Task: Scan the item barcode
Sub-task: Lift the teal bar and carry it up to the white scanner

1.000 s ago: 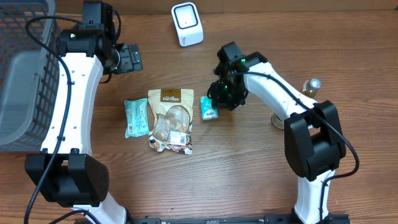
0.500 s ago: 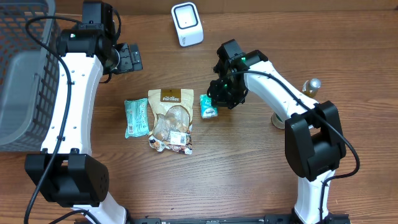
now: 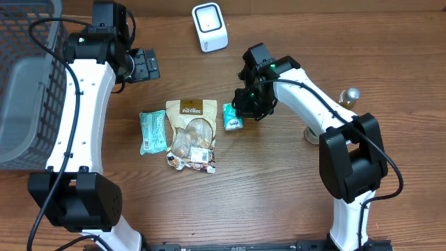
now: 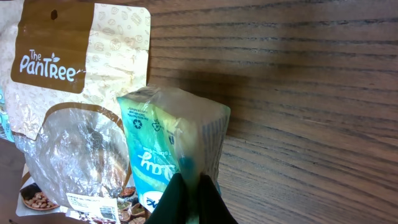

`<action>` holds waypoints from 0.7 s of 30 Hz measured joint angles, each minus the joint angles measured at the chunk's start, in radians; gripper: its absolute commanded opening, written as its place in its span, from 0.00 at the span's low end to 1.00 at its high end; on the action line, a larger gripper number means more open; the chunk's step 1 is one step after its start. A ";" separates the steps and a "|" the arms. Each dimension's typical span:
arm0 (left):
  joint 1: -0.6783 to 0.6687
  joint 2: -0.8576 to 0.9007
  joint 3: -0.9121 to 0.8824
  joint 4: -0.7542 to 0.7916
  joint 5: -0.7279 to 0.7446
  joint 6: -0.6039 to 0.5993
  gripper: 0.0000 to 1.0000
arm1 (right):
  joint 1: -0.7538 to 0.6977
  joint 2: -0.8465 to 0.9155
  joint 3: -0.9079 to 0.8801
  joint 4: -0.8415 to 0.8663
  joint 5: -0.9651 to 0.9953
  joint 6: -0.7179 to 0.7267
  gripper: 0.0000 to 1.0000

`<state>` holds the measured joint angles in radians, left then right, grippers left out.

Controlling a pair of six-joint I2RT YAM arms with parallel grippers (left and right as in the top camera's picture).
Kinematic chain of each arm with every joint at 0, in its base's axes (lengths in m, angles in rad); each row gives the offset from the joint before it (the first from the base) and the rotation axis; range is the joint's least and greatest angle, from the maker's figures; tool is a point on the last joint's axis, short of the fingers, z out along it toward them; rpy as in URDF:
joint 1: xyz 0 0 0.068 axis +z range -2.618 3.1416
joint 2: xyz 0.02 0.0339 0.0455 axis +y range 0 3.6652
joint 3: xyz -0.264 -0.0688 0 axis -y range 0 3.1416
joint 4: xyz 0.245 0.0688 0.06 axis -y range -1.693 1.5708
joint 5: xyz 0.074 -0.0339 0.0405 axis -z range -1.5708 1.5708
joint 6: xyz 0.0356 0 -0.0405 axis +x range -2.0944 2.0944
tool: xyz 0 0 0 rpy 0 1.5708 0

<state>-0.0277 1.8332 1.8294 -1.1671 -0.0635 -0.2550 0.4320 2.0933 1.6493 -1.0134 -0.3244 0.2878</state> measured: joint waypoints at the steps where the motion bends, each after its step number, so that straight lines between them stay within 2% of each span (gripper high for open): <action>1: 0.000 0.000 0.000 0.000 0.000 0.000 0.99 | 0.000 0.000 0.000 0.000 0.000 0.000 0.04; 8: 0.000 0.000 0.000 0.000 0.000 0.000 1.00 | 0.000 0.000 0.001 0.011 0.000 0.000 0.04; 12: 0.000 0.000 0.000 0.000 0.000 0.000 0.99 | -0.002 0.000 0.060 -0.060 0.002 0.000 0.04; 16: 0.000 0.000 0.000 0.000 0.000 0.000 1.00 | -0.013 0.001 0.260 -0.182 0.008 0.000 0.04; 21: 0.000 0.000 0.000 0.000 0.000 0.000 1.00 | -0.026 0.000 0.632 -0.332 0.026 0.000 0.04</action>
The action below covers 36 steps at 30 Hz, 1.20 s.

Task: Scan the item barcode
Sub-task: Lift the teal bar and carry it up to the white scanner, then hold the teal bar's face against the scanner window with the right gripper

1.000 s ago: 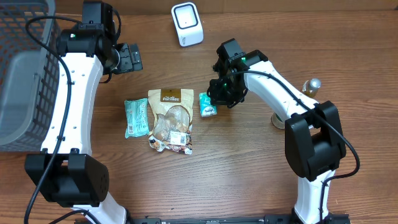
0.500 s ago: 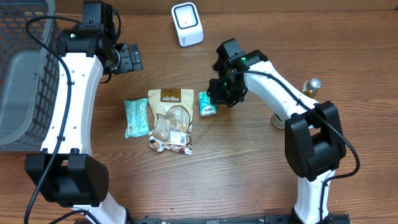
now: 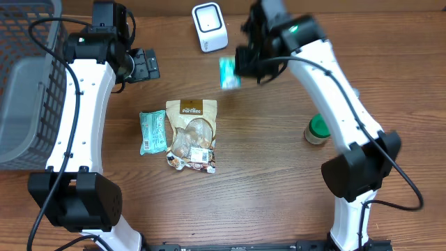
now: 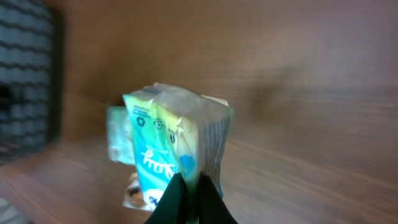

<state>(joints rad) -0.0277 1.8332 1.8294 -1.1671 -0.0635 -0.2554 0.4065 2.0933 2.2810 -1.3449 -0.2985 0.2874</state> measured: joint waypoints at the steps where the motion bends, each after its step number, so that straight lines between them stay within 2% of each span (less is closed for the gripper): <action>1: 0.000 0.000 0.000 0.000 0.000 0.000 1.00 | 0.000 -0.003 0.053 -0.012 0.007 0.001 0.04; 4: 0.000 0.000 0.000 0.000 0.000 0.000 1.00 | 0.000 -0.017 0.210 -0.051 0.038 0.000 0.04; 7: 0.000 0.000 0.000 0.000 0.000 0.000 0.99 | 0.002 -0.033 0.283 -0.018 0.074 0.000 0.04; 12: 0.000 0.000 0.000 0.000 0.000 0.000 1.00 | 0.017 -0.031 0.292 0.074 0.163 -0.002 0.04; 18: 0.000 0.000 0.000 0.000 0.000 0.000 1.00 | 0.069 0.003 0.286 0.195 0.374 -0.029 0.04; 26: 0.000 0.000 0.000 0.000 0.000 0.000 0.99 | 0.127 0.109 0.243 0.407 0.559 -0.218 0.04; 36: 0.000 0.000 0.000 0.000 0.000 0.000 0.99 | 0.133 0.322 0.232 0.658 0.668 -0.585 0.04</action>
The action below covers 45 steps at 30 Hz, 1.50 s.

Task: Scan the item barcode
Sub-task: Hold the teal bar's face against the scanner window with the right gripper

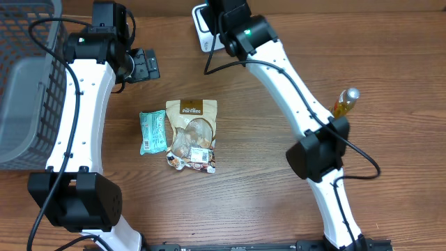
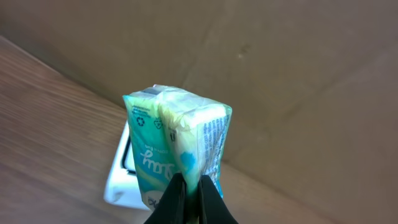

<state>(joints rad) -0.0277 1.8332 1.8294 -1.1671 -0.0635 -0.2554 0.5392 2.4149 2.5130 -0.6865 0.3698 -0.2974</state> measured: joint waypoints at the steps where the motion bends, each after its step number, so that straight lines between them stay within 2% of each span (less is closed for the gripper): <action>1: 0.000 0.000 0.000 0.000 0.000 0.000 1.00 | 0.000 0.017 0.000 0.027 0.003 -0.042 0.04; 4: 0.000 0.000 0.000 0.000 0.000 0.000 0.99 | 0.000 0.069 0.000 0.103 0.009 -0.208 0.04; 10: 0.000 0.000 0.000 0.000 0.000 0.000 1.00 | -0.001 0.157 0.000 0.243 0.011 -0.441 0.04; 15: 0.000 0.000 0.000 0.000 0.000 0.000 0.99 | -0.002 0.230 0.000 0.348 0.003 -0.552 0.04; 20: 0.000 0.000 0.000 0.000 0.000 0.000 1.00 | -0.002 0.273 0.000 0.383 0.004 -0.664 0.04; 29: 0.000 0.000 0.000 0.000 0.000 0.000 0.99 | -0.002 0.281 0.000 0.392 0.004 -0.740 0.04; 45: 0.000 0.000 0.000 0.000 0.000 0.000 1.00 | -0.005 0.281 0.000 0.349 0.035 -0.751 0.04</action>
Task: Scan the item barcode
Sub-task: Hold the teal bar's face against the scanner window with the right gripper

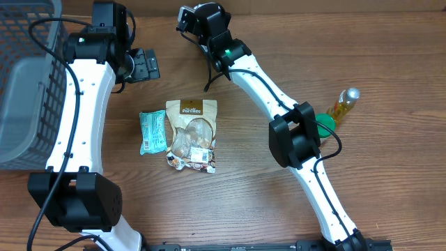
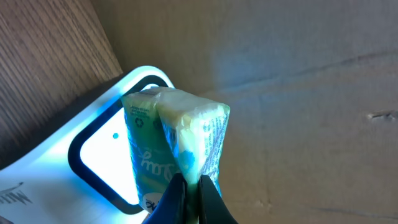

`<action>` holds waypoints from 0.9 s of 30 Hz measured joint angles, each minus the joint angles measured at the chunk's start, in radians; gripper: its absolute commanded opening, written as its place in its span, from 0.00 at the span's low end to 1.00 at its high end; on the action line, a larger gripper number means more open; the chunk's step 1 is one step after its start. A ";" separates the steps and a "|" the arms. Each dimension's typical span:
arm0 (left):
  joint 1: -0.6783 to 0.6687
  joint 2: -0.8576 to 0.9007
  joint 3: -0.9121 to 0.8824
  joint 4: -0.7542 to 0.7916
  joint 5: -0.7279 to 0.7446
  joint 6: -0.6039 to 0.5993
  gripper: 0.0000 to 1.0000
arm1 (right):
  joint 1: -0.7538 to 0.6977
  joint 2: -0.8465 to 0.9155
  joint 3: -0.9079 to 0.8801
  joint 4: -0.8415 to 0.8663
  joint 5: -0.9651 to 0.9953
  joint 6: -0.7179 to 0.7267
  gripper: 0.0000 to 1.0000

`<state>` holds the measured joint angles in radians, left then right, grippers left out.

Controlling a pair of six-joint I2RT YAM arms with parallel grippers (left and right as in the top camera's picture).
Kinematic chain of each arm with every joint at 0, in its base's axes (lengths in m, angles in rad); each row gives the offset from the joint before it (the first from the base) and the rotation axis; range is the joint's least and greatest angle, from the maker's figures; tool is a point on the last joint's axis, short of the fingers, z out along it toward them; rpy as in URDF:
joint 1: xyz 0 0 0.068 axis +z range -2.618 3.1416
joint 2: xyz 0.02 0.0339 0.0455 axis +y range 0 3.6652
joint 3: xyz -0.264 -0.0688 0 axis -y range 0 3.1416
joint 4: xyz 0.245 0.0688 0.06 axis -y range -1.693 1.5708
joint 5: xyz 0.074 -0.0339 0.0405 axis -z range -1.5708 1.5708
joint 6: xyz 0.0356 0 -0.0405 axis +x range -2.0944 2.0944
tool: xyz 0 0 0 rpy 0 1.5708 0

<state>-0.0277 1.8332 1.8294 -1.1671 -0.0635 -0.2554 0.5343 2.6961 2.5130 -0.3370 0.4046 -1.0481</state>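
Observation:
My right gripper [image 2: 189, 199] is shut on a teal tissue pack [image 2: 174, 143], pinching its lower edge. The pack stands upright right in front of the white scanner [image 2: 74, 180], whose dark-framed window [image 2: 106, 155] glows bluish white behind it. Small print shows on the pack's right side. In the overhead view the right gripper [image 1: 189, 15] is at the table's back edge and its arm covers the scanner. My left gripper [image 1: 145, 64] hangs at the back left, open and holding nothing.
A second teal pack [image 1: 152, 132] and a Pantree snack bag [image 1: 191, 134] lie mid-table. A wire basket [image 1: 21, 84] stands at the far left. A yellow bottle [image 1: 343, 103] and a green-capped item [image 1: 324, 125] are at the right. A cardboard wall [image 2: 298, 93] rises behind the scanner.
The right gripper has moved left and closer to the scanner with the pack. The pack now stands against the scanner's window, which is lit up. The left arm has not moved.
The right gripper was shut on the tissue pack on the table beside the snack bag. Then it held the pack in the air nearer the back. Then the pack was just short of the scanner, and now it faces the glowing window.

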 measured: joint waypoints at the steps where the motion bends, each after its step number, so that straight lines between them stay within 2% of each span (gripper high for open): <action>1: 0.000 0.000 0.000 0.000 0.000 0.000 0.99 | -0.002 0.000 0.000 0.000 0.001 -0.001 0.04; 20: 0.000 0.000 0.000 0.000 0.000 0.000 1.00 | -0.010 0.000 0.000 -0.047 0.002 0.000 0.04; 27: 0.000 0.000 0.000 0.000 0.000 0.000 1.00 | -0.010 0.000 0.000 0.008 0.058 0.010 0.04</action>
<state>-0.0277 1.8332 1.8294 -1.1671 -0.0635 -0.2554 0.5240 2.6961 2.5130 -0.3286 0.4622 -1.0386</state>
